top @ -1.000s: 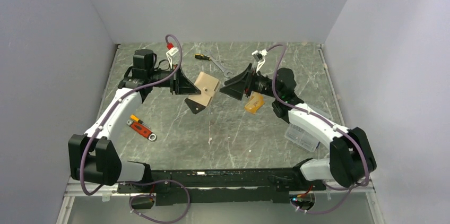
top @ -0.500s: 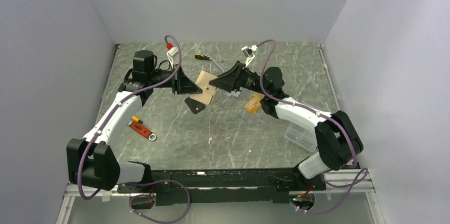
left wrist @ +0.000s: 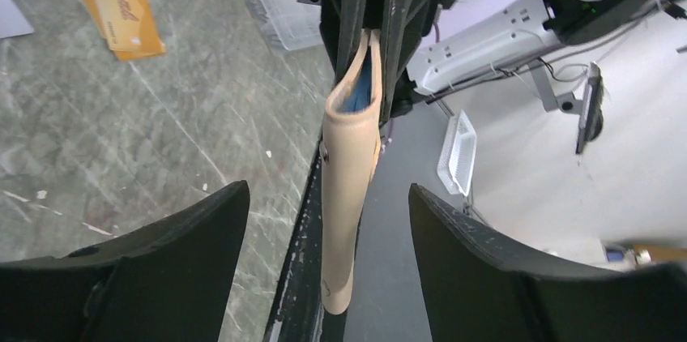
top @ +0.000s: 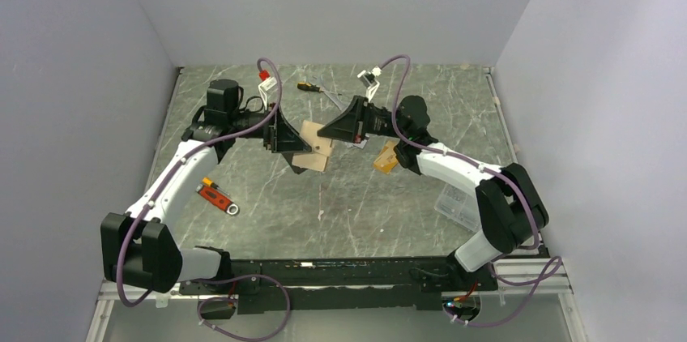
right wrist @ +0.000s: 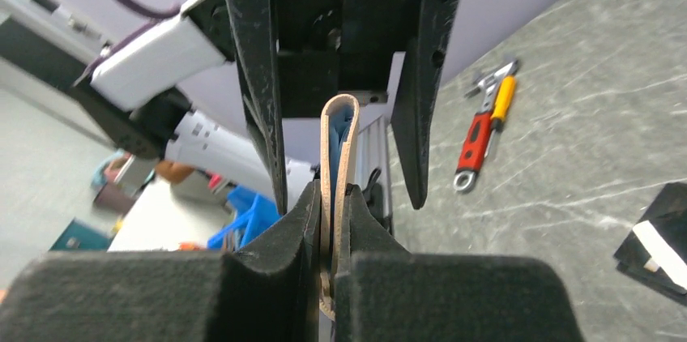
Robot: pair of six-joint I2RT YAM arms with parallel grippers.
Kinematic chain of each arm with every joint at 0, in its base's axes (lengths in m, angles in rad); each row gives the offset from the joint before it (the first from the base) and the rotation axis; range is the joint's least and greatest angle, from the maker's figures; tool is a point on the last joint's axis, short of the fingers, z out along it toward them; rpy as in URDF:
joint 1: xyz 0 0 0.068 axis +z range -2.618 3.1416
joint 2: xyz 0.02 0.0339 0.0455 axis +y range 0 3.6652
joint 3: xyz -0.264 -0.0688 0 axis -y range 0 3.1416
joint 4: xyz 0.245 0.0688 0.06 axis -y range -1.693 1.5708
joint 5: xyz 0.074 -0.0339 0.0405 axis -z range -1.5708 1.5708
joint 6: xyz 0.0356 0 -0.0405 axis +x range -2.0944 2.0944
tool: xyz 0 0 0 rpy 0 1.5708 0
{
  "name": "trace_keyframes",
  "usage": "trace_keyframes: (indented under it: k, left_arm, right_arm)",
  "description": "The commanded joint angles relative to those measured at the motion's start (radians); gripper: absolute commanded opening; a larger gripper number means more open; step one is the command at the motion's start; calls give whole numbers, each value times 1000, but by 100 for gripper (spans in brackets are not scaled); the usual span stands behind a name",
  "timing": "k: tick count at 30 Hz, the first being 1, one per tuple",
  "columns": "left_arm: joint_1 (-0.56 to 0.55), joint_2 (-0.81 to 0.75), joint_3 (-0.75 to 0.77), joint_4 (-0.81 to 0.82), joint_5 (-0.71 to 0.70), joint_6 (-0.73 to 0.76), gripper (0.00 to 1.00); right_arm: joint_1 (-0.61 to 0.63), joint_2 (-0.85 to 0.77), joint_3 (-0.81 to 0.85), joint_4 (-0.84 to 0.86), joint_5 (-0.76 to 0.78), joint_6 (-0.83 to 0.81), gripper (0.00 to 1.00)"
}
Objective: Put the credit cards into the card holder
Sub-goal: Open the card holder.
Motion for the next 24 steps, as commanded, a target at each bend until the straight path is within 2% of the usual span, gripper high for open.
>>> trace_keyframes:
  k: [1, 4, 11, 14, 16, 17, 21, 24]
  left_arm:
    - [1, -33, 55, -85, 139, 142, 78]
    - [13, -29, 69, -103, 202, 186, 77]
    - [11, -18, 80, -100, 237, 213, 70]
    - [0, -16, 83, -158, 236, 267, 65]
    - [-13, -6, 102, -278, 229, 377, 63]
    - [-20, 4, 115, -339, 226, 456, 60]
    - [-22, 39, 146, -476, 230, 583, 42]
    - [-23, 32, 130, -419, 221, 528, 26]
  right_arm:
    - [-7, 3, 34, 106, -210, 27, 0]
    - [-5, -12, 34, 82, -269, 10, 0]
    - [54, -62, 147, -353, -275, -320, 0]
    - [64, -57, 160, -358, -266, -327, 0]
    - [66, -57, 156, -332, -273, -313, 0]
    - [69, -56, 161, -337, -280, -316, 0]
    - [89, -50, 211, -461, -297, -398, 0]
    - [95, -41, 236, -529, -278, -444, 0]
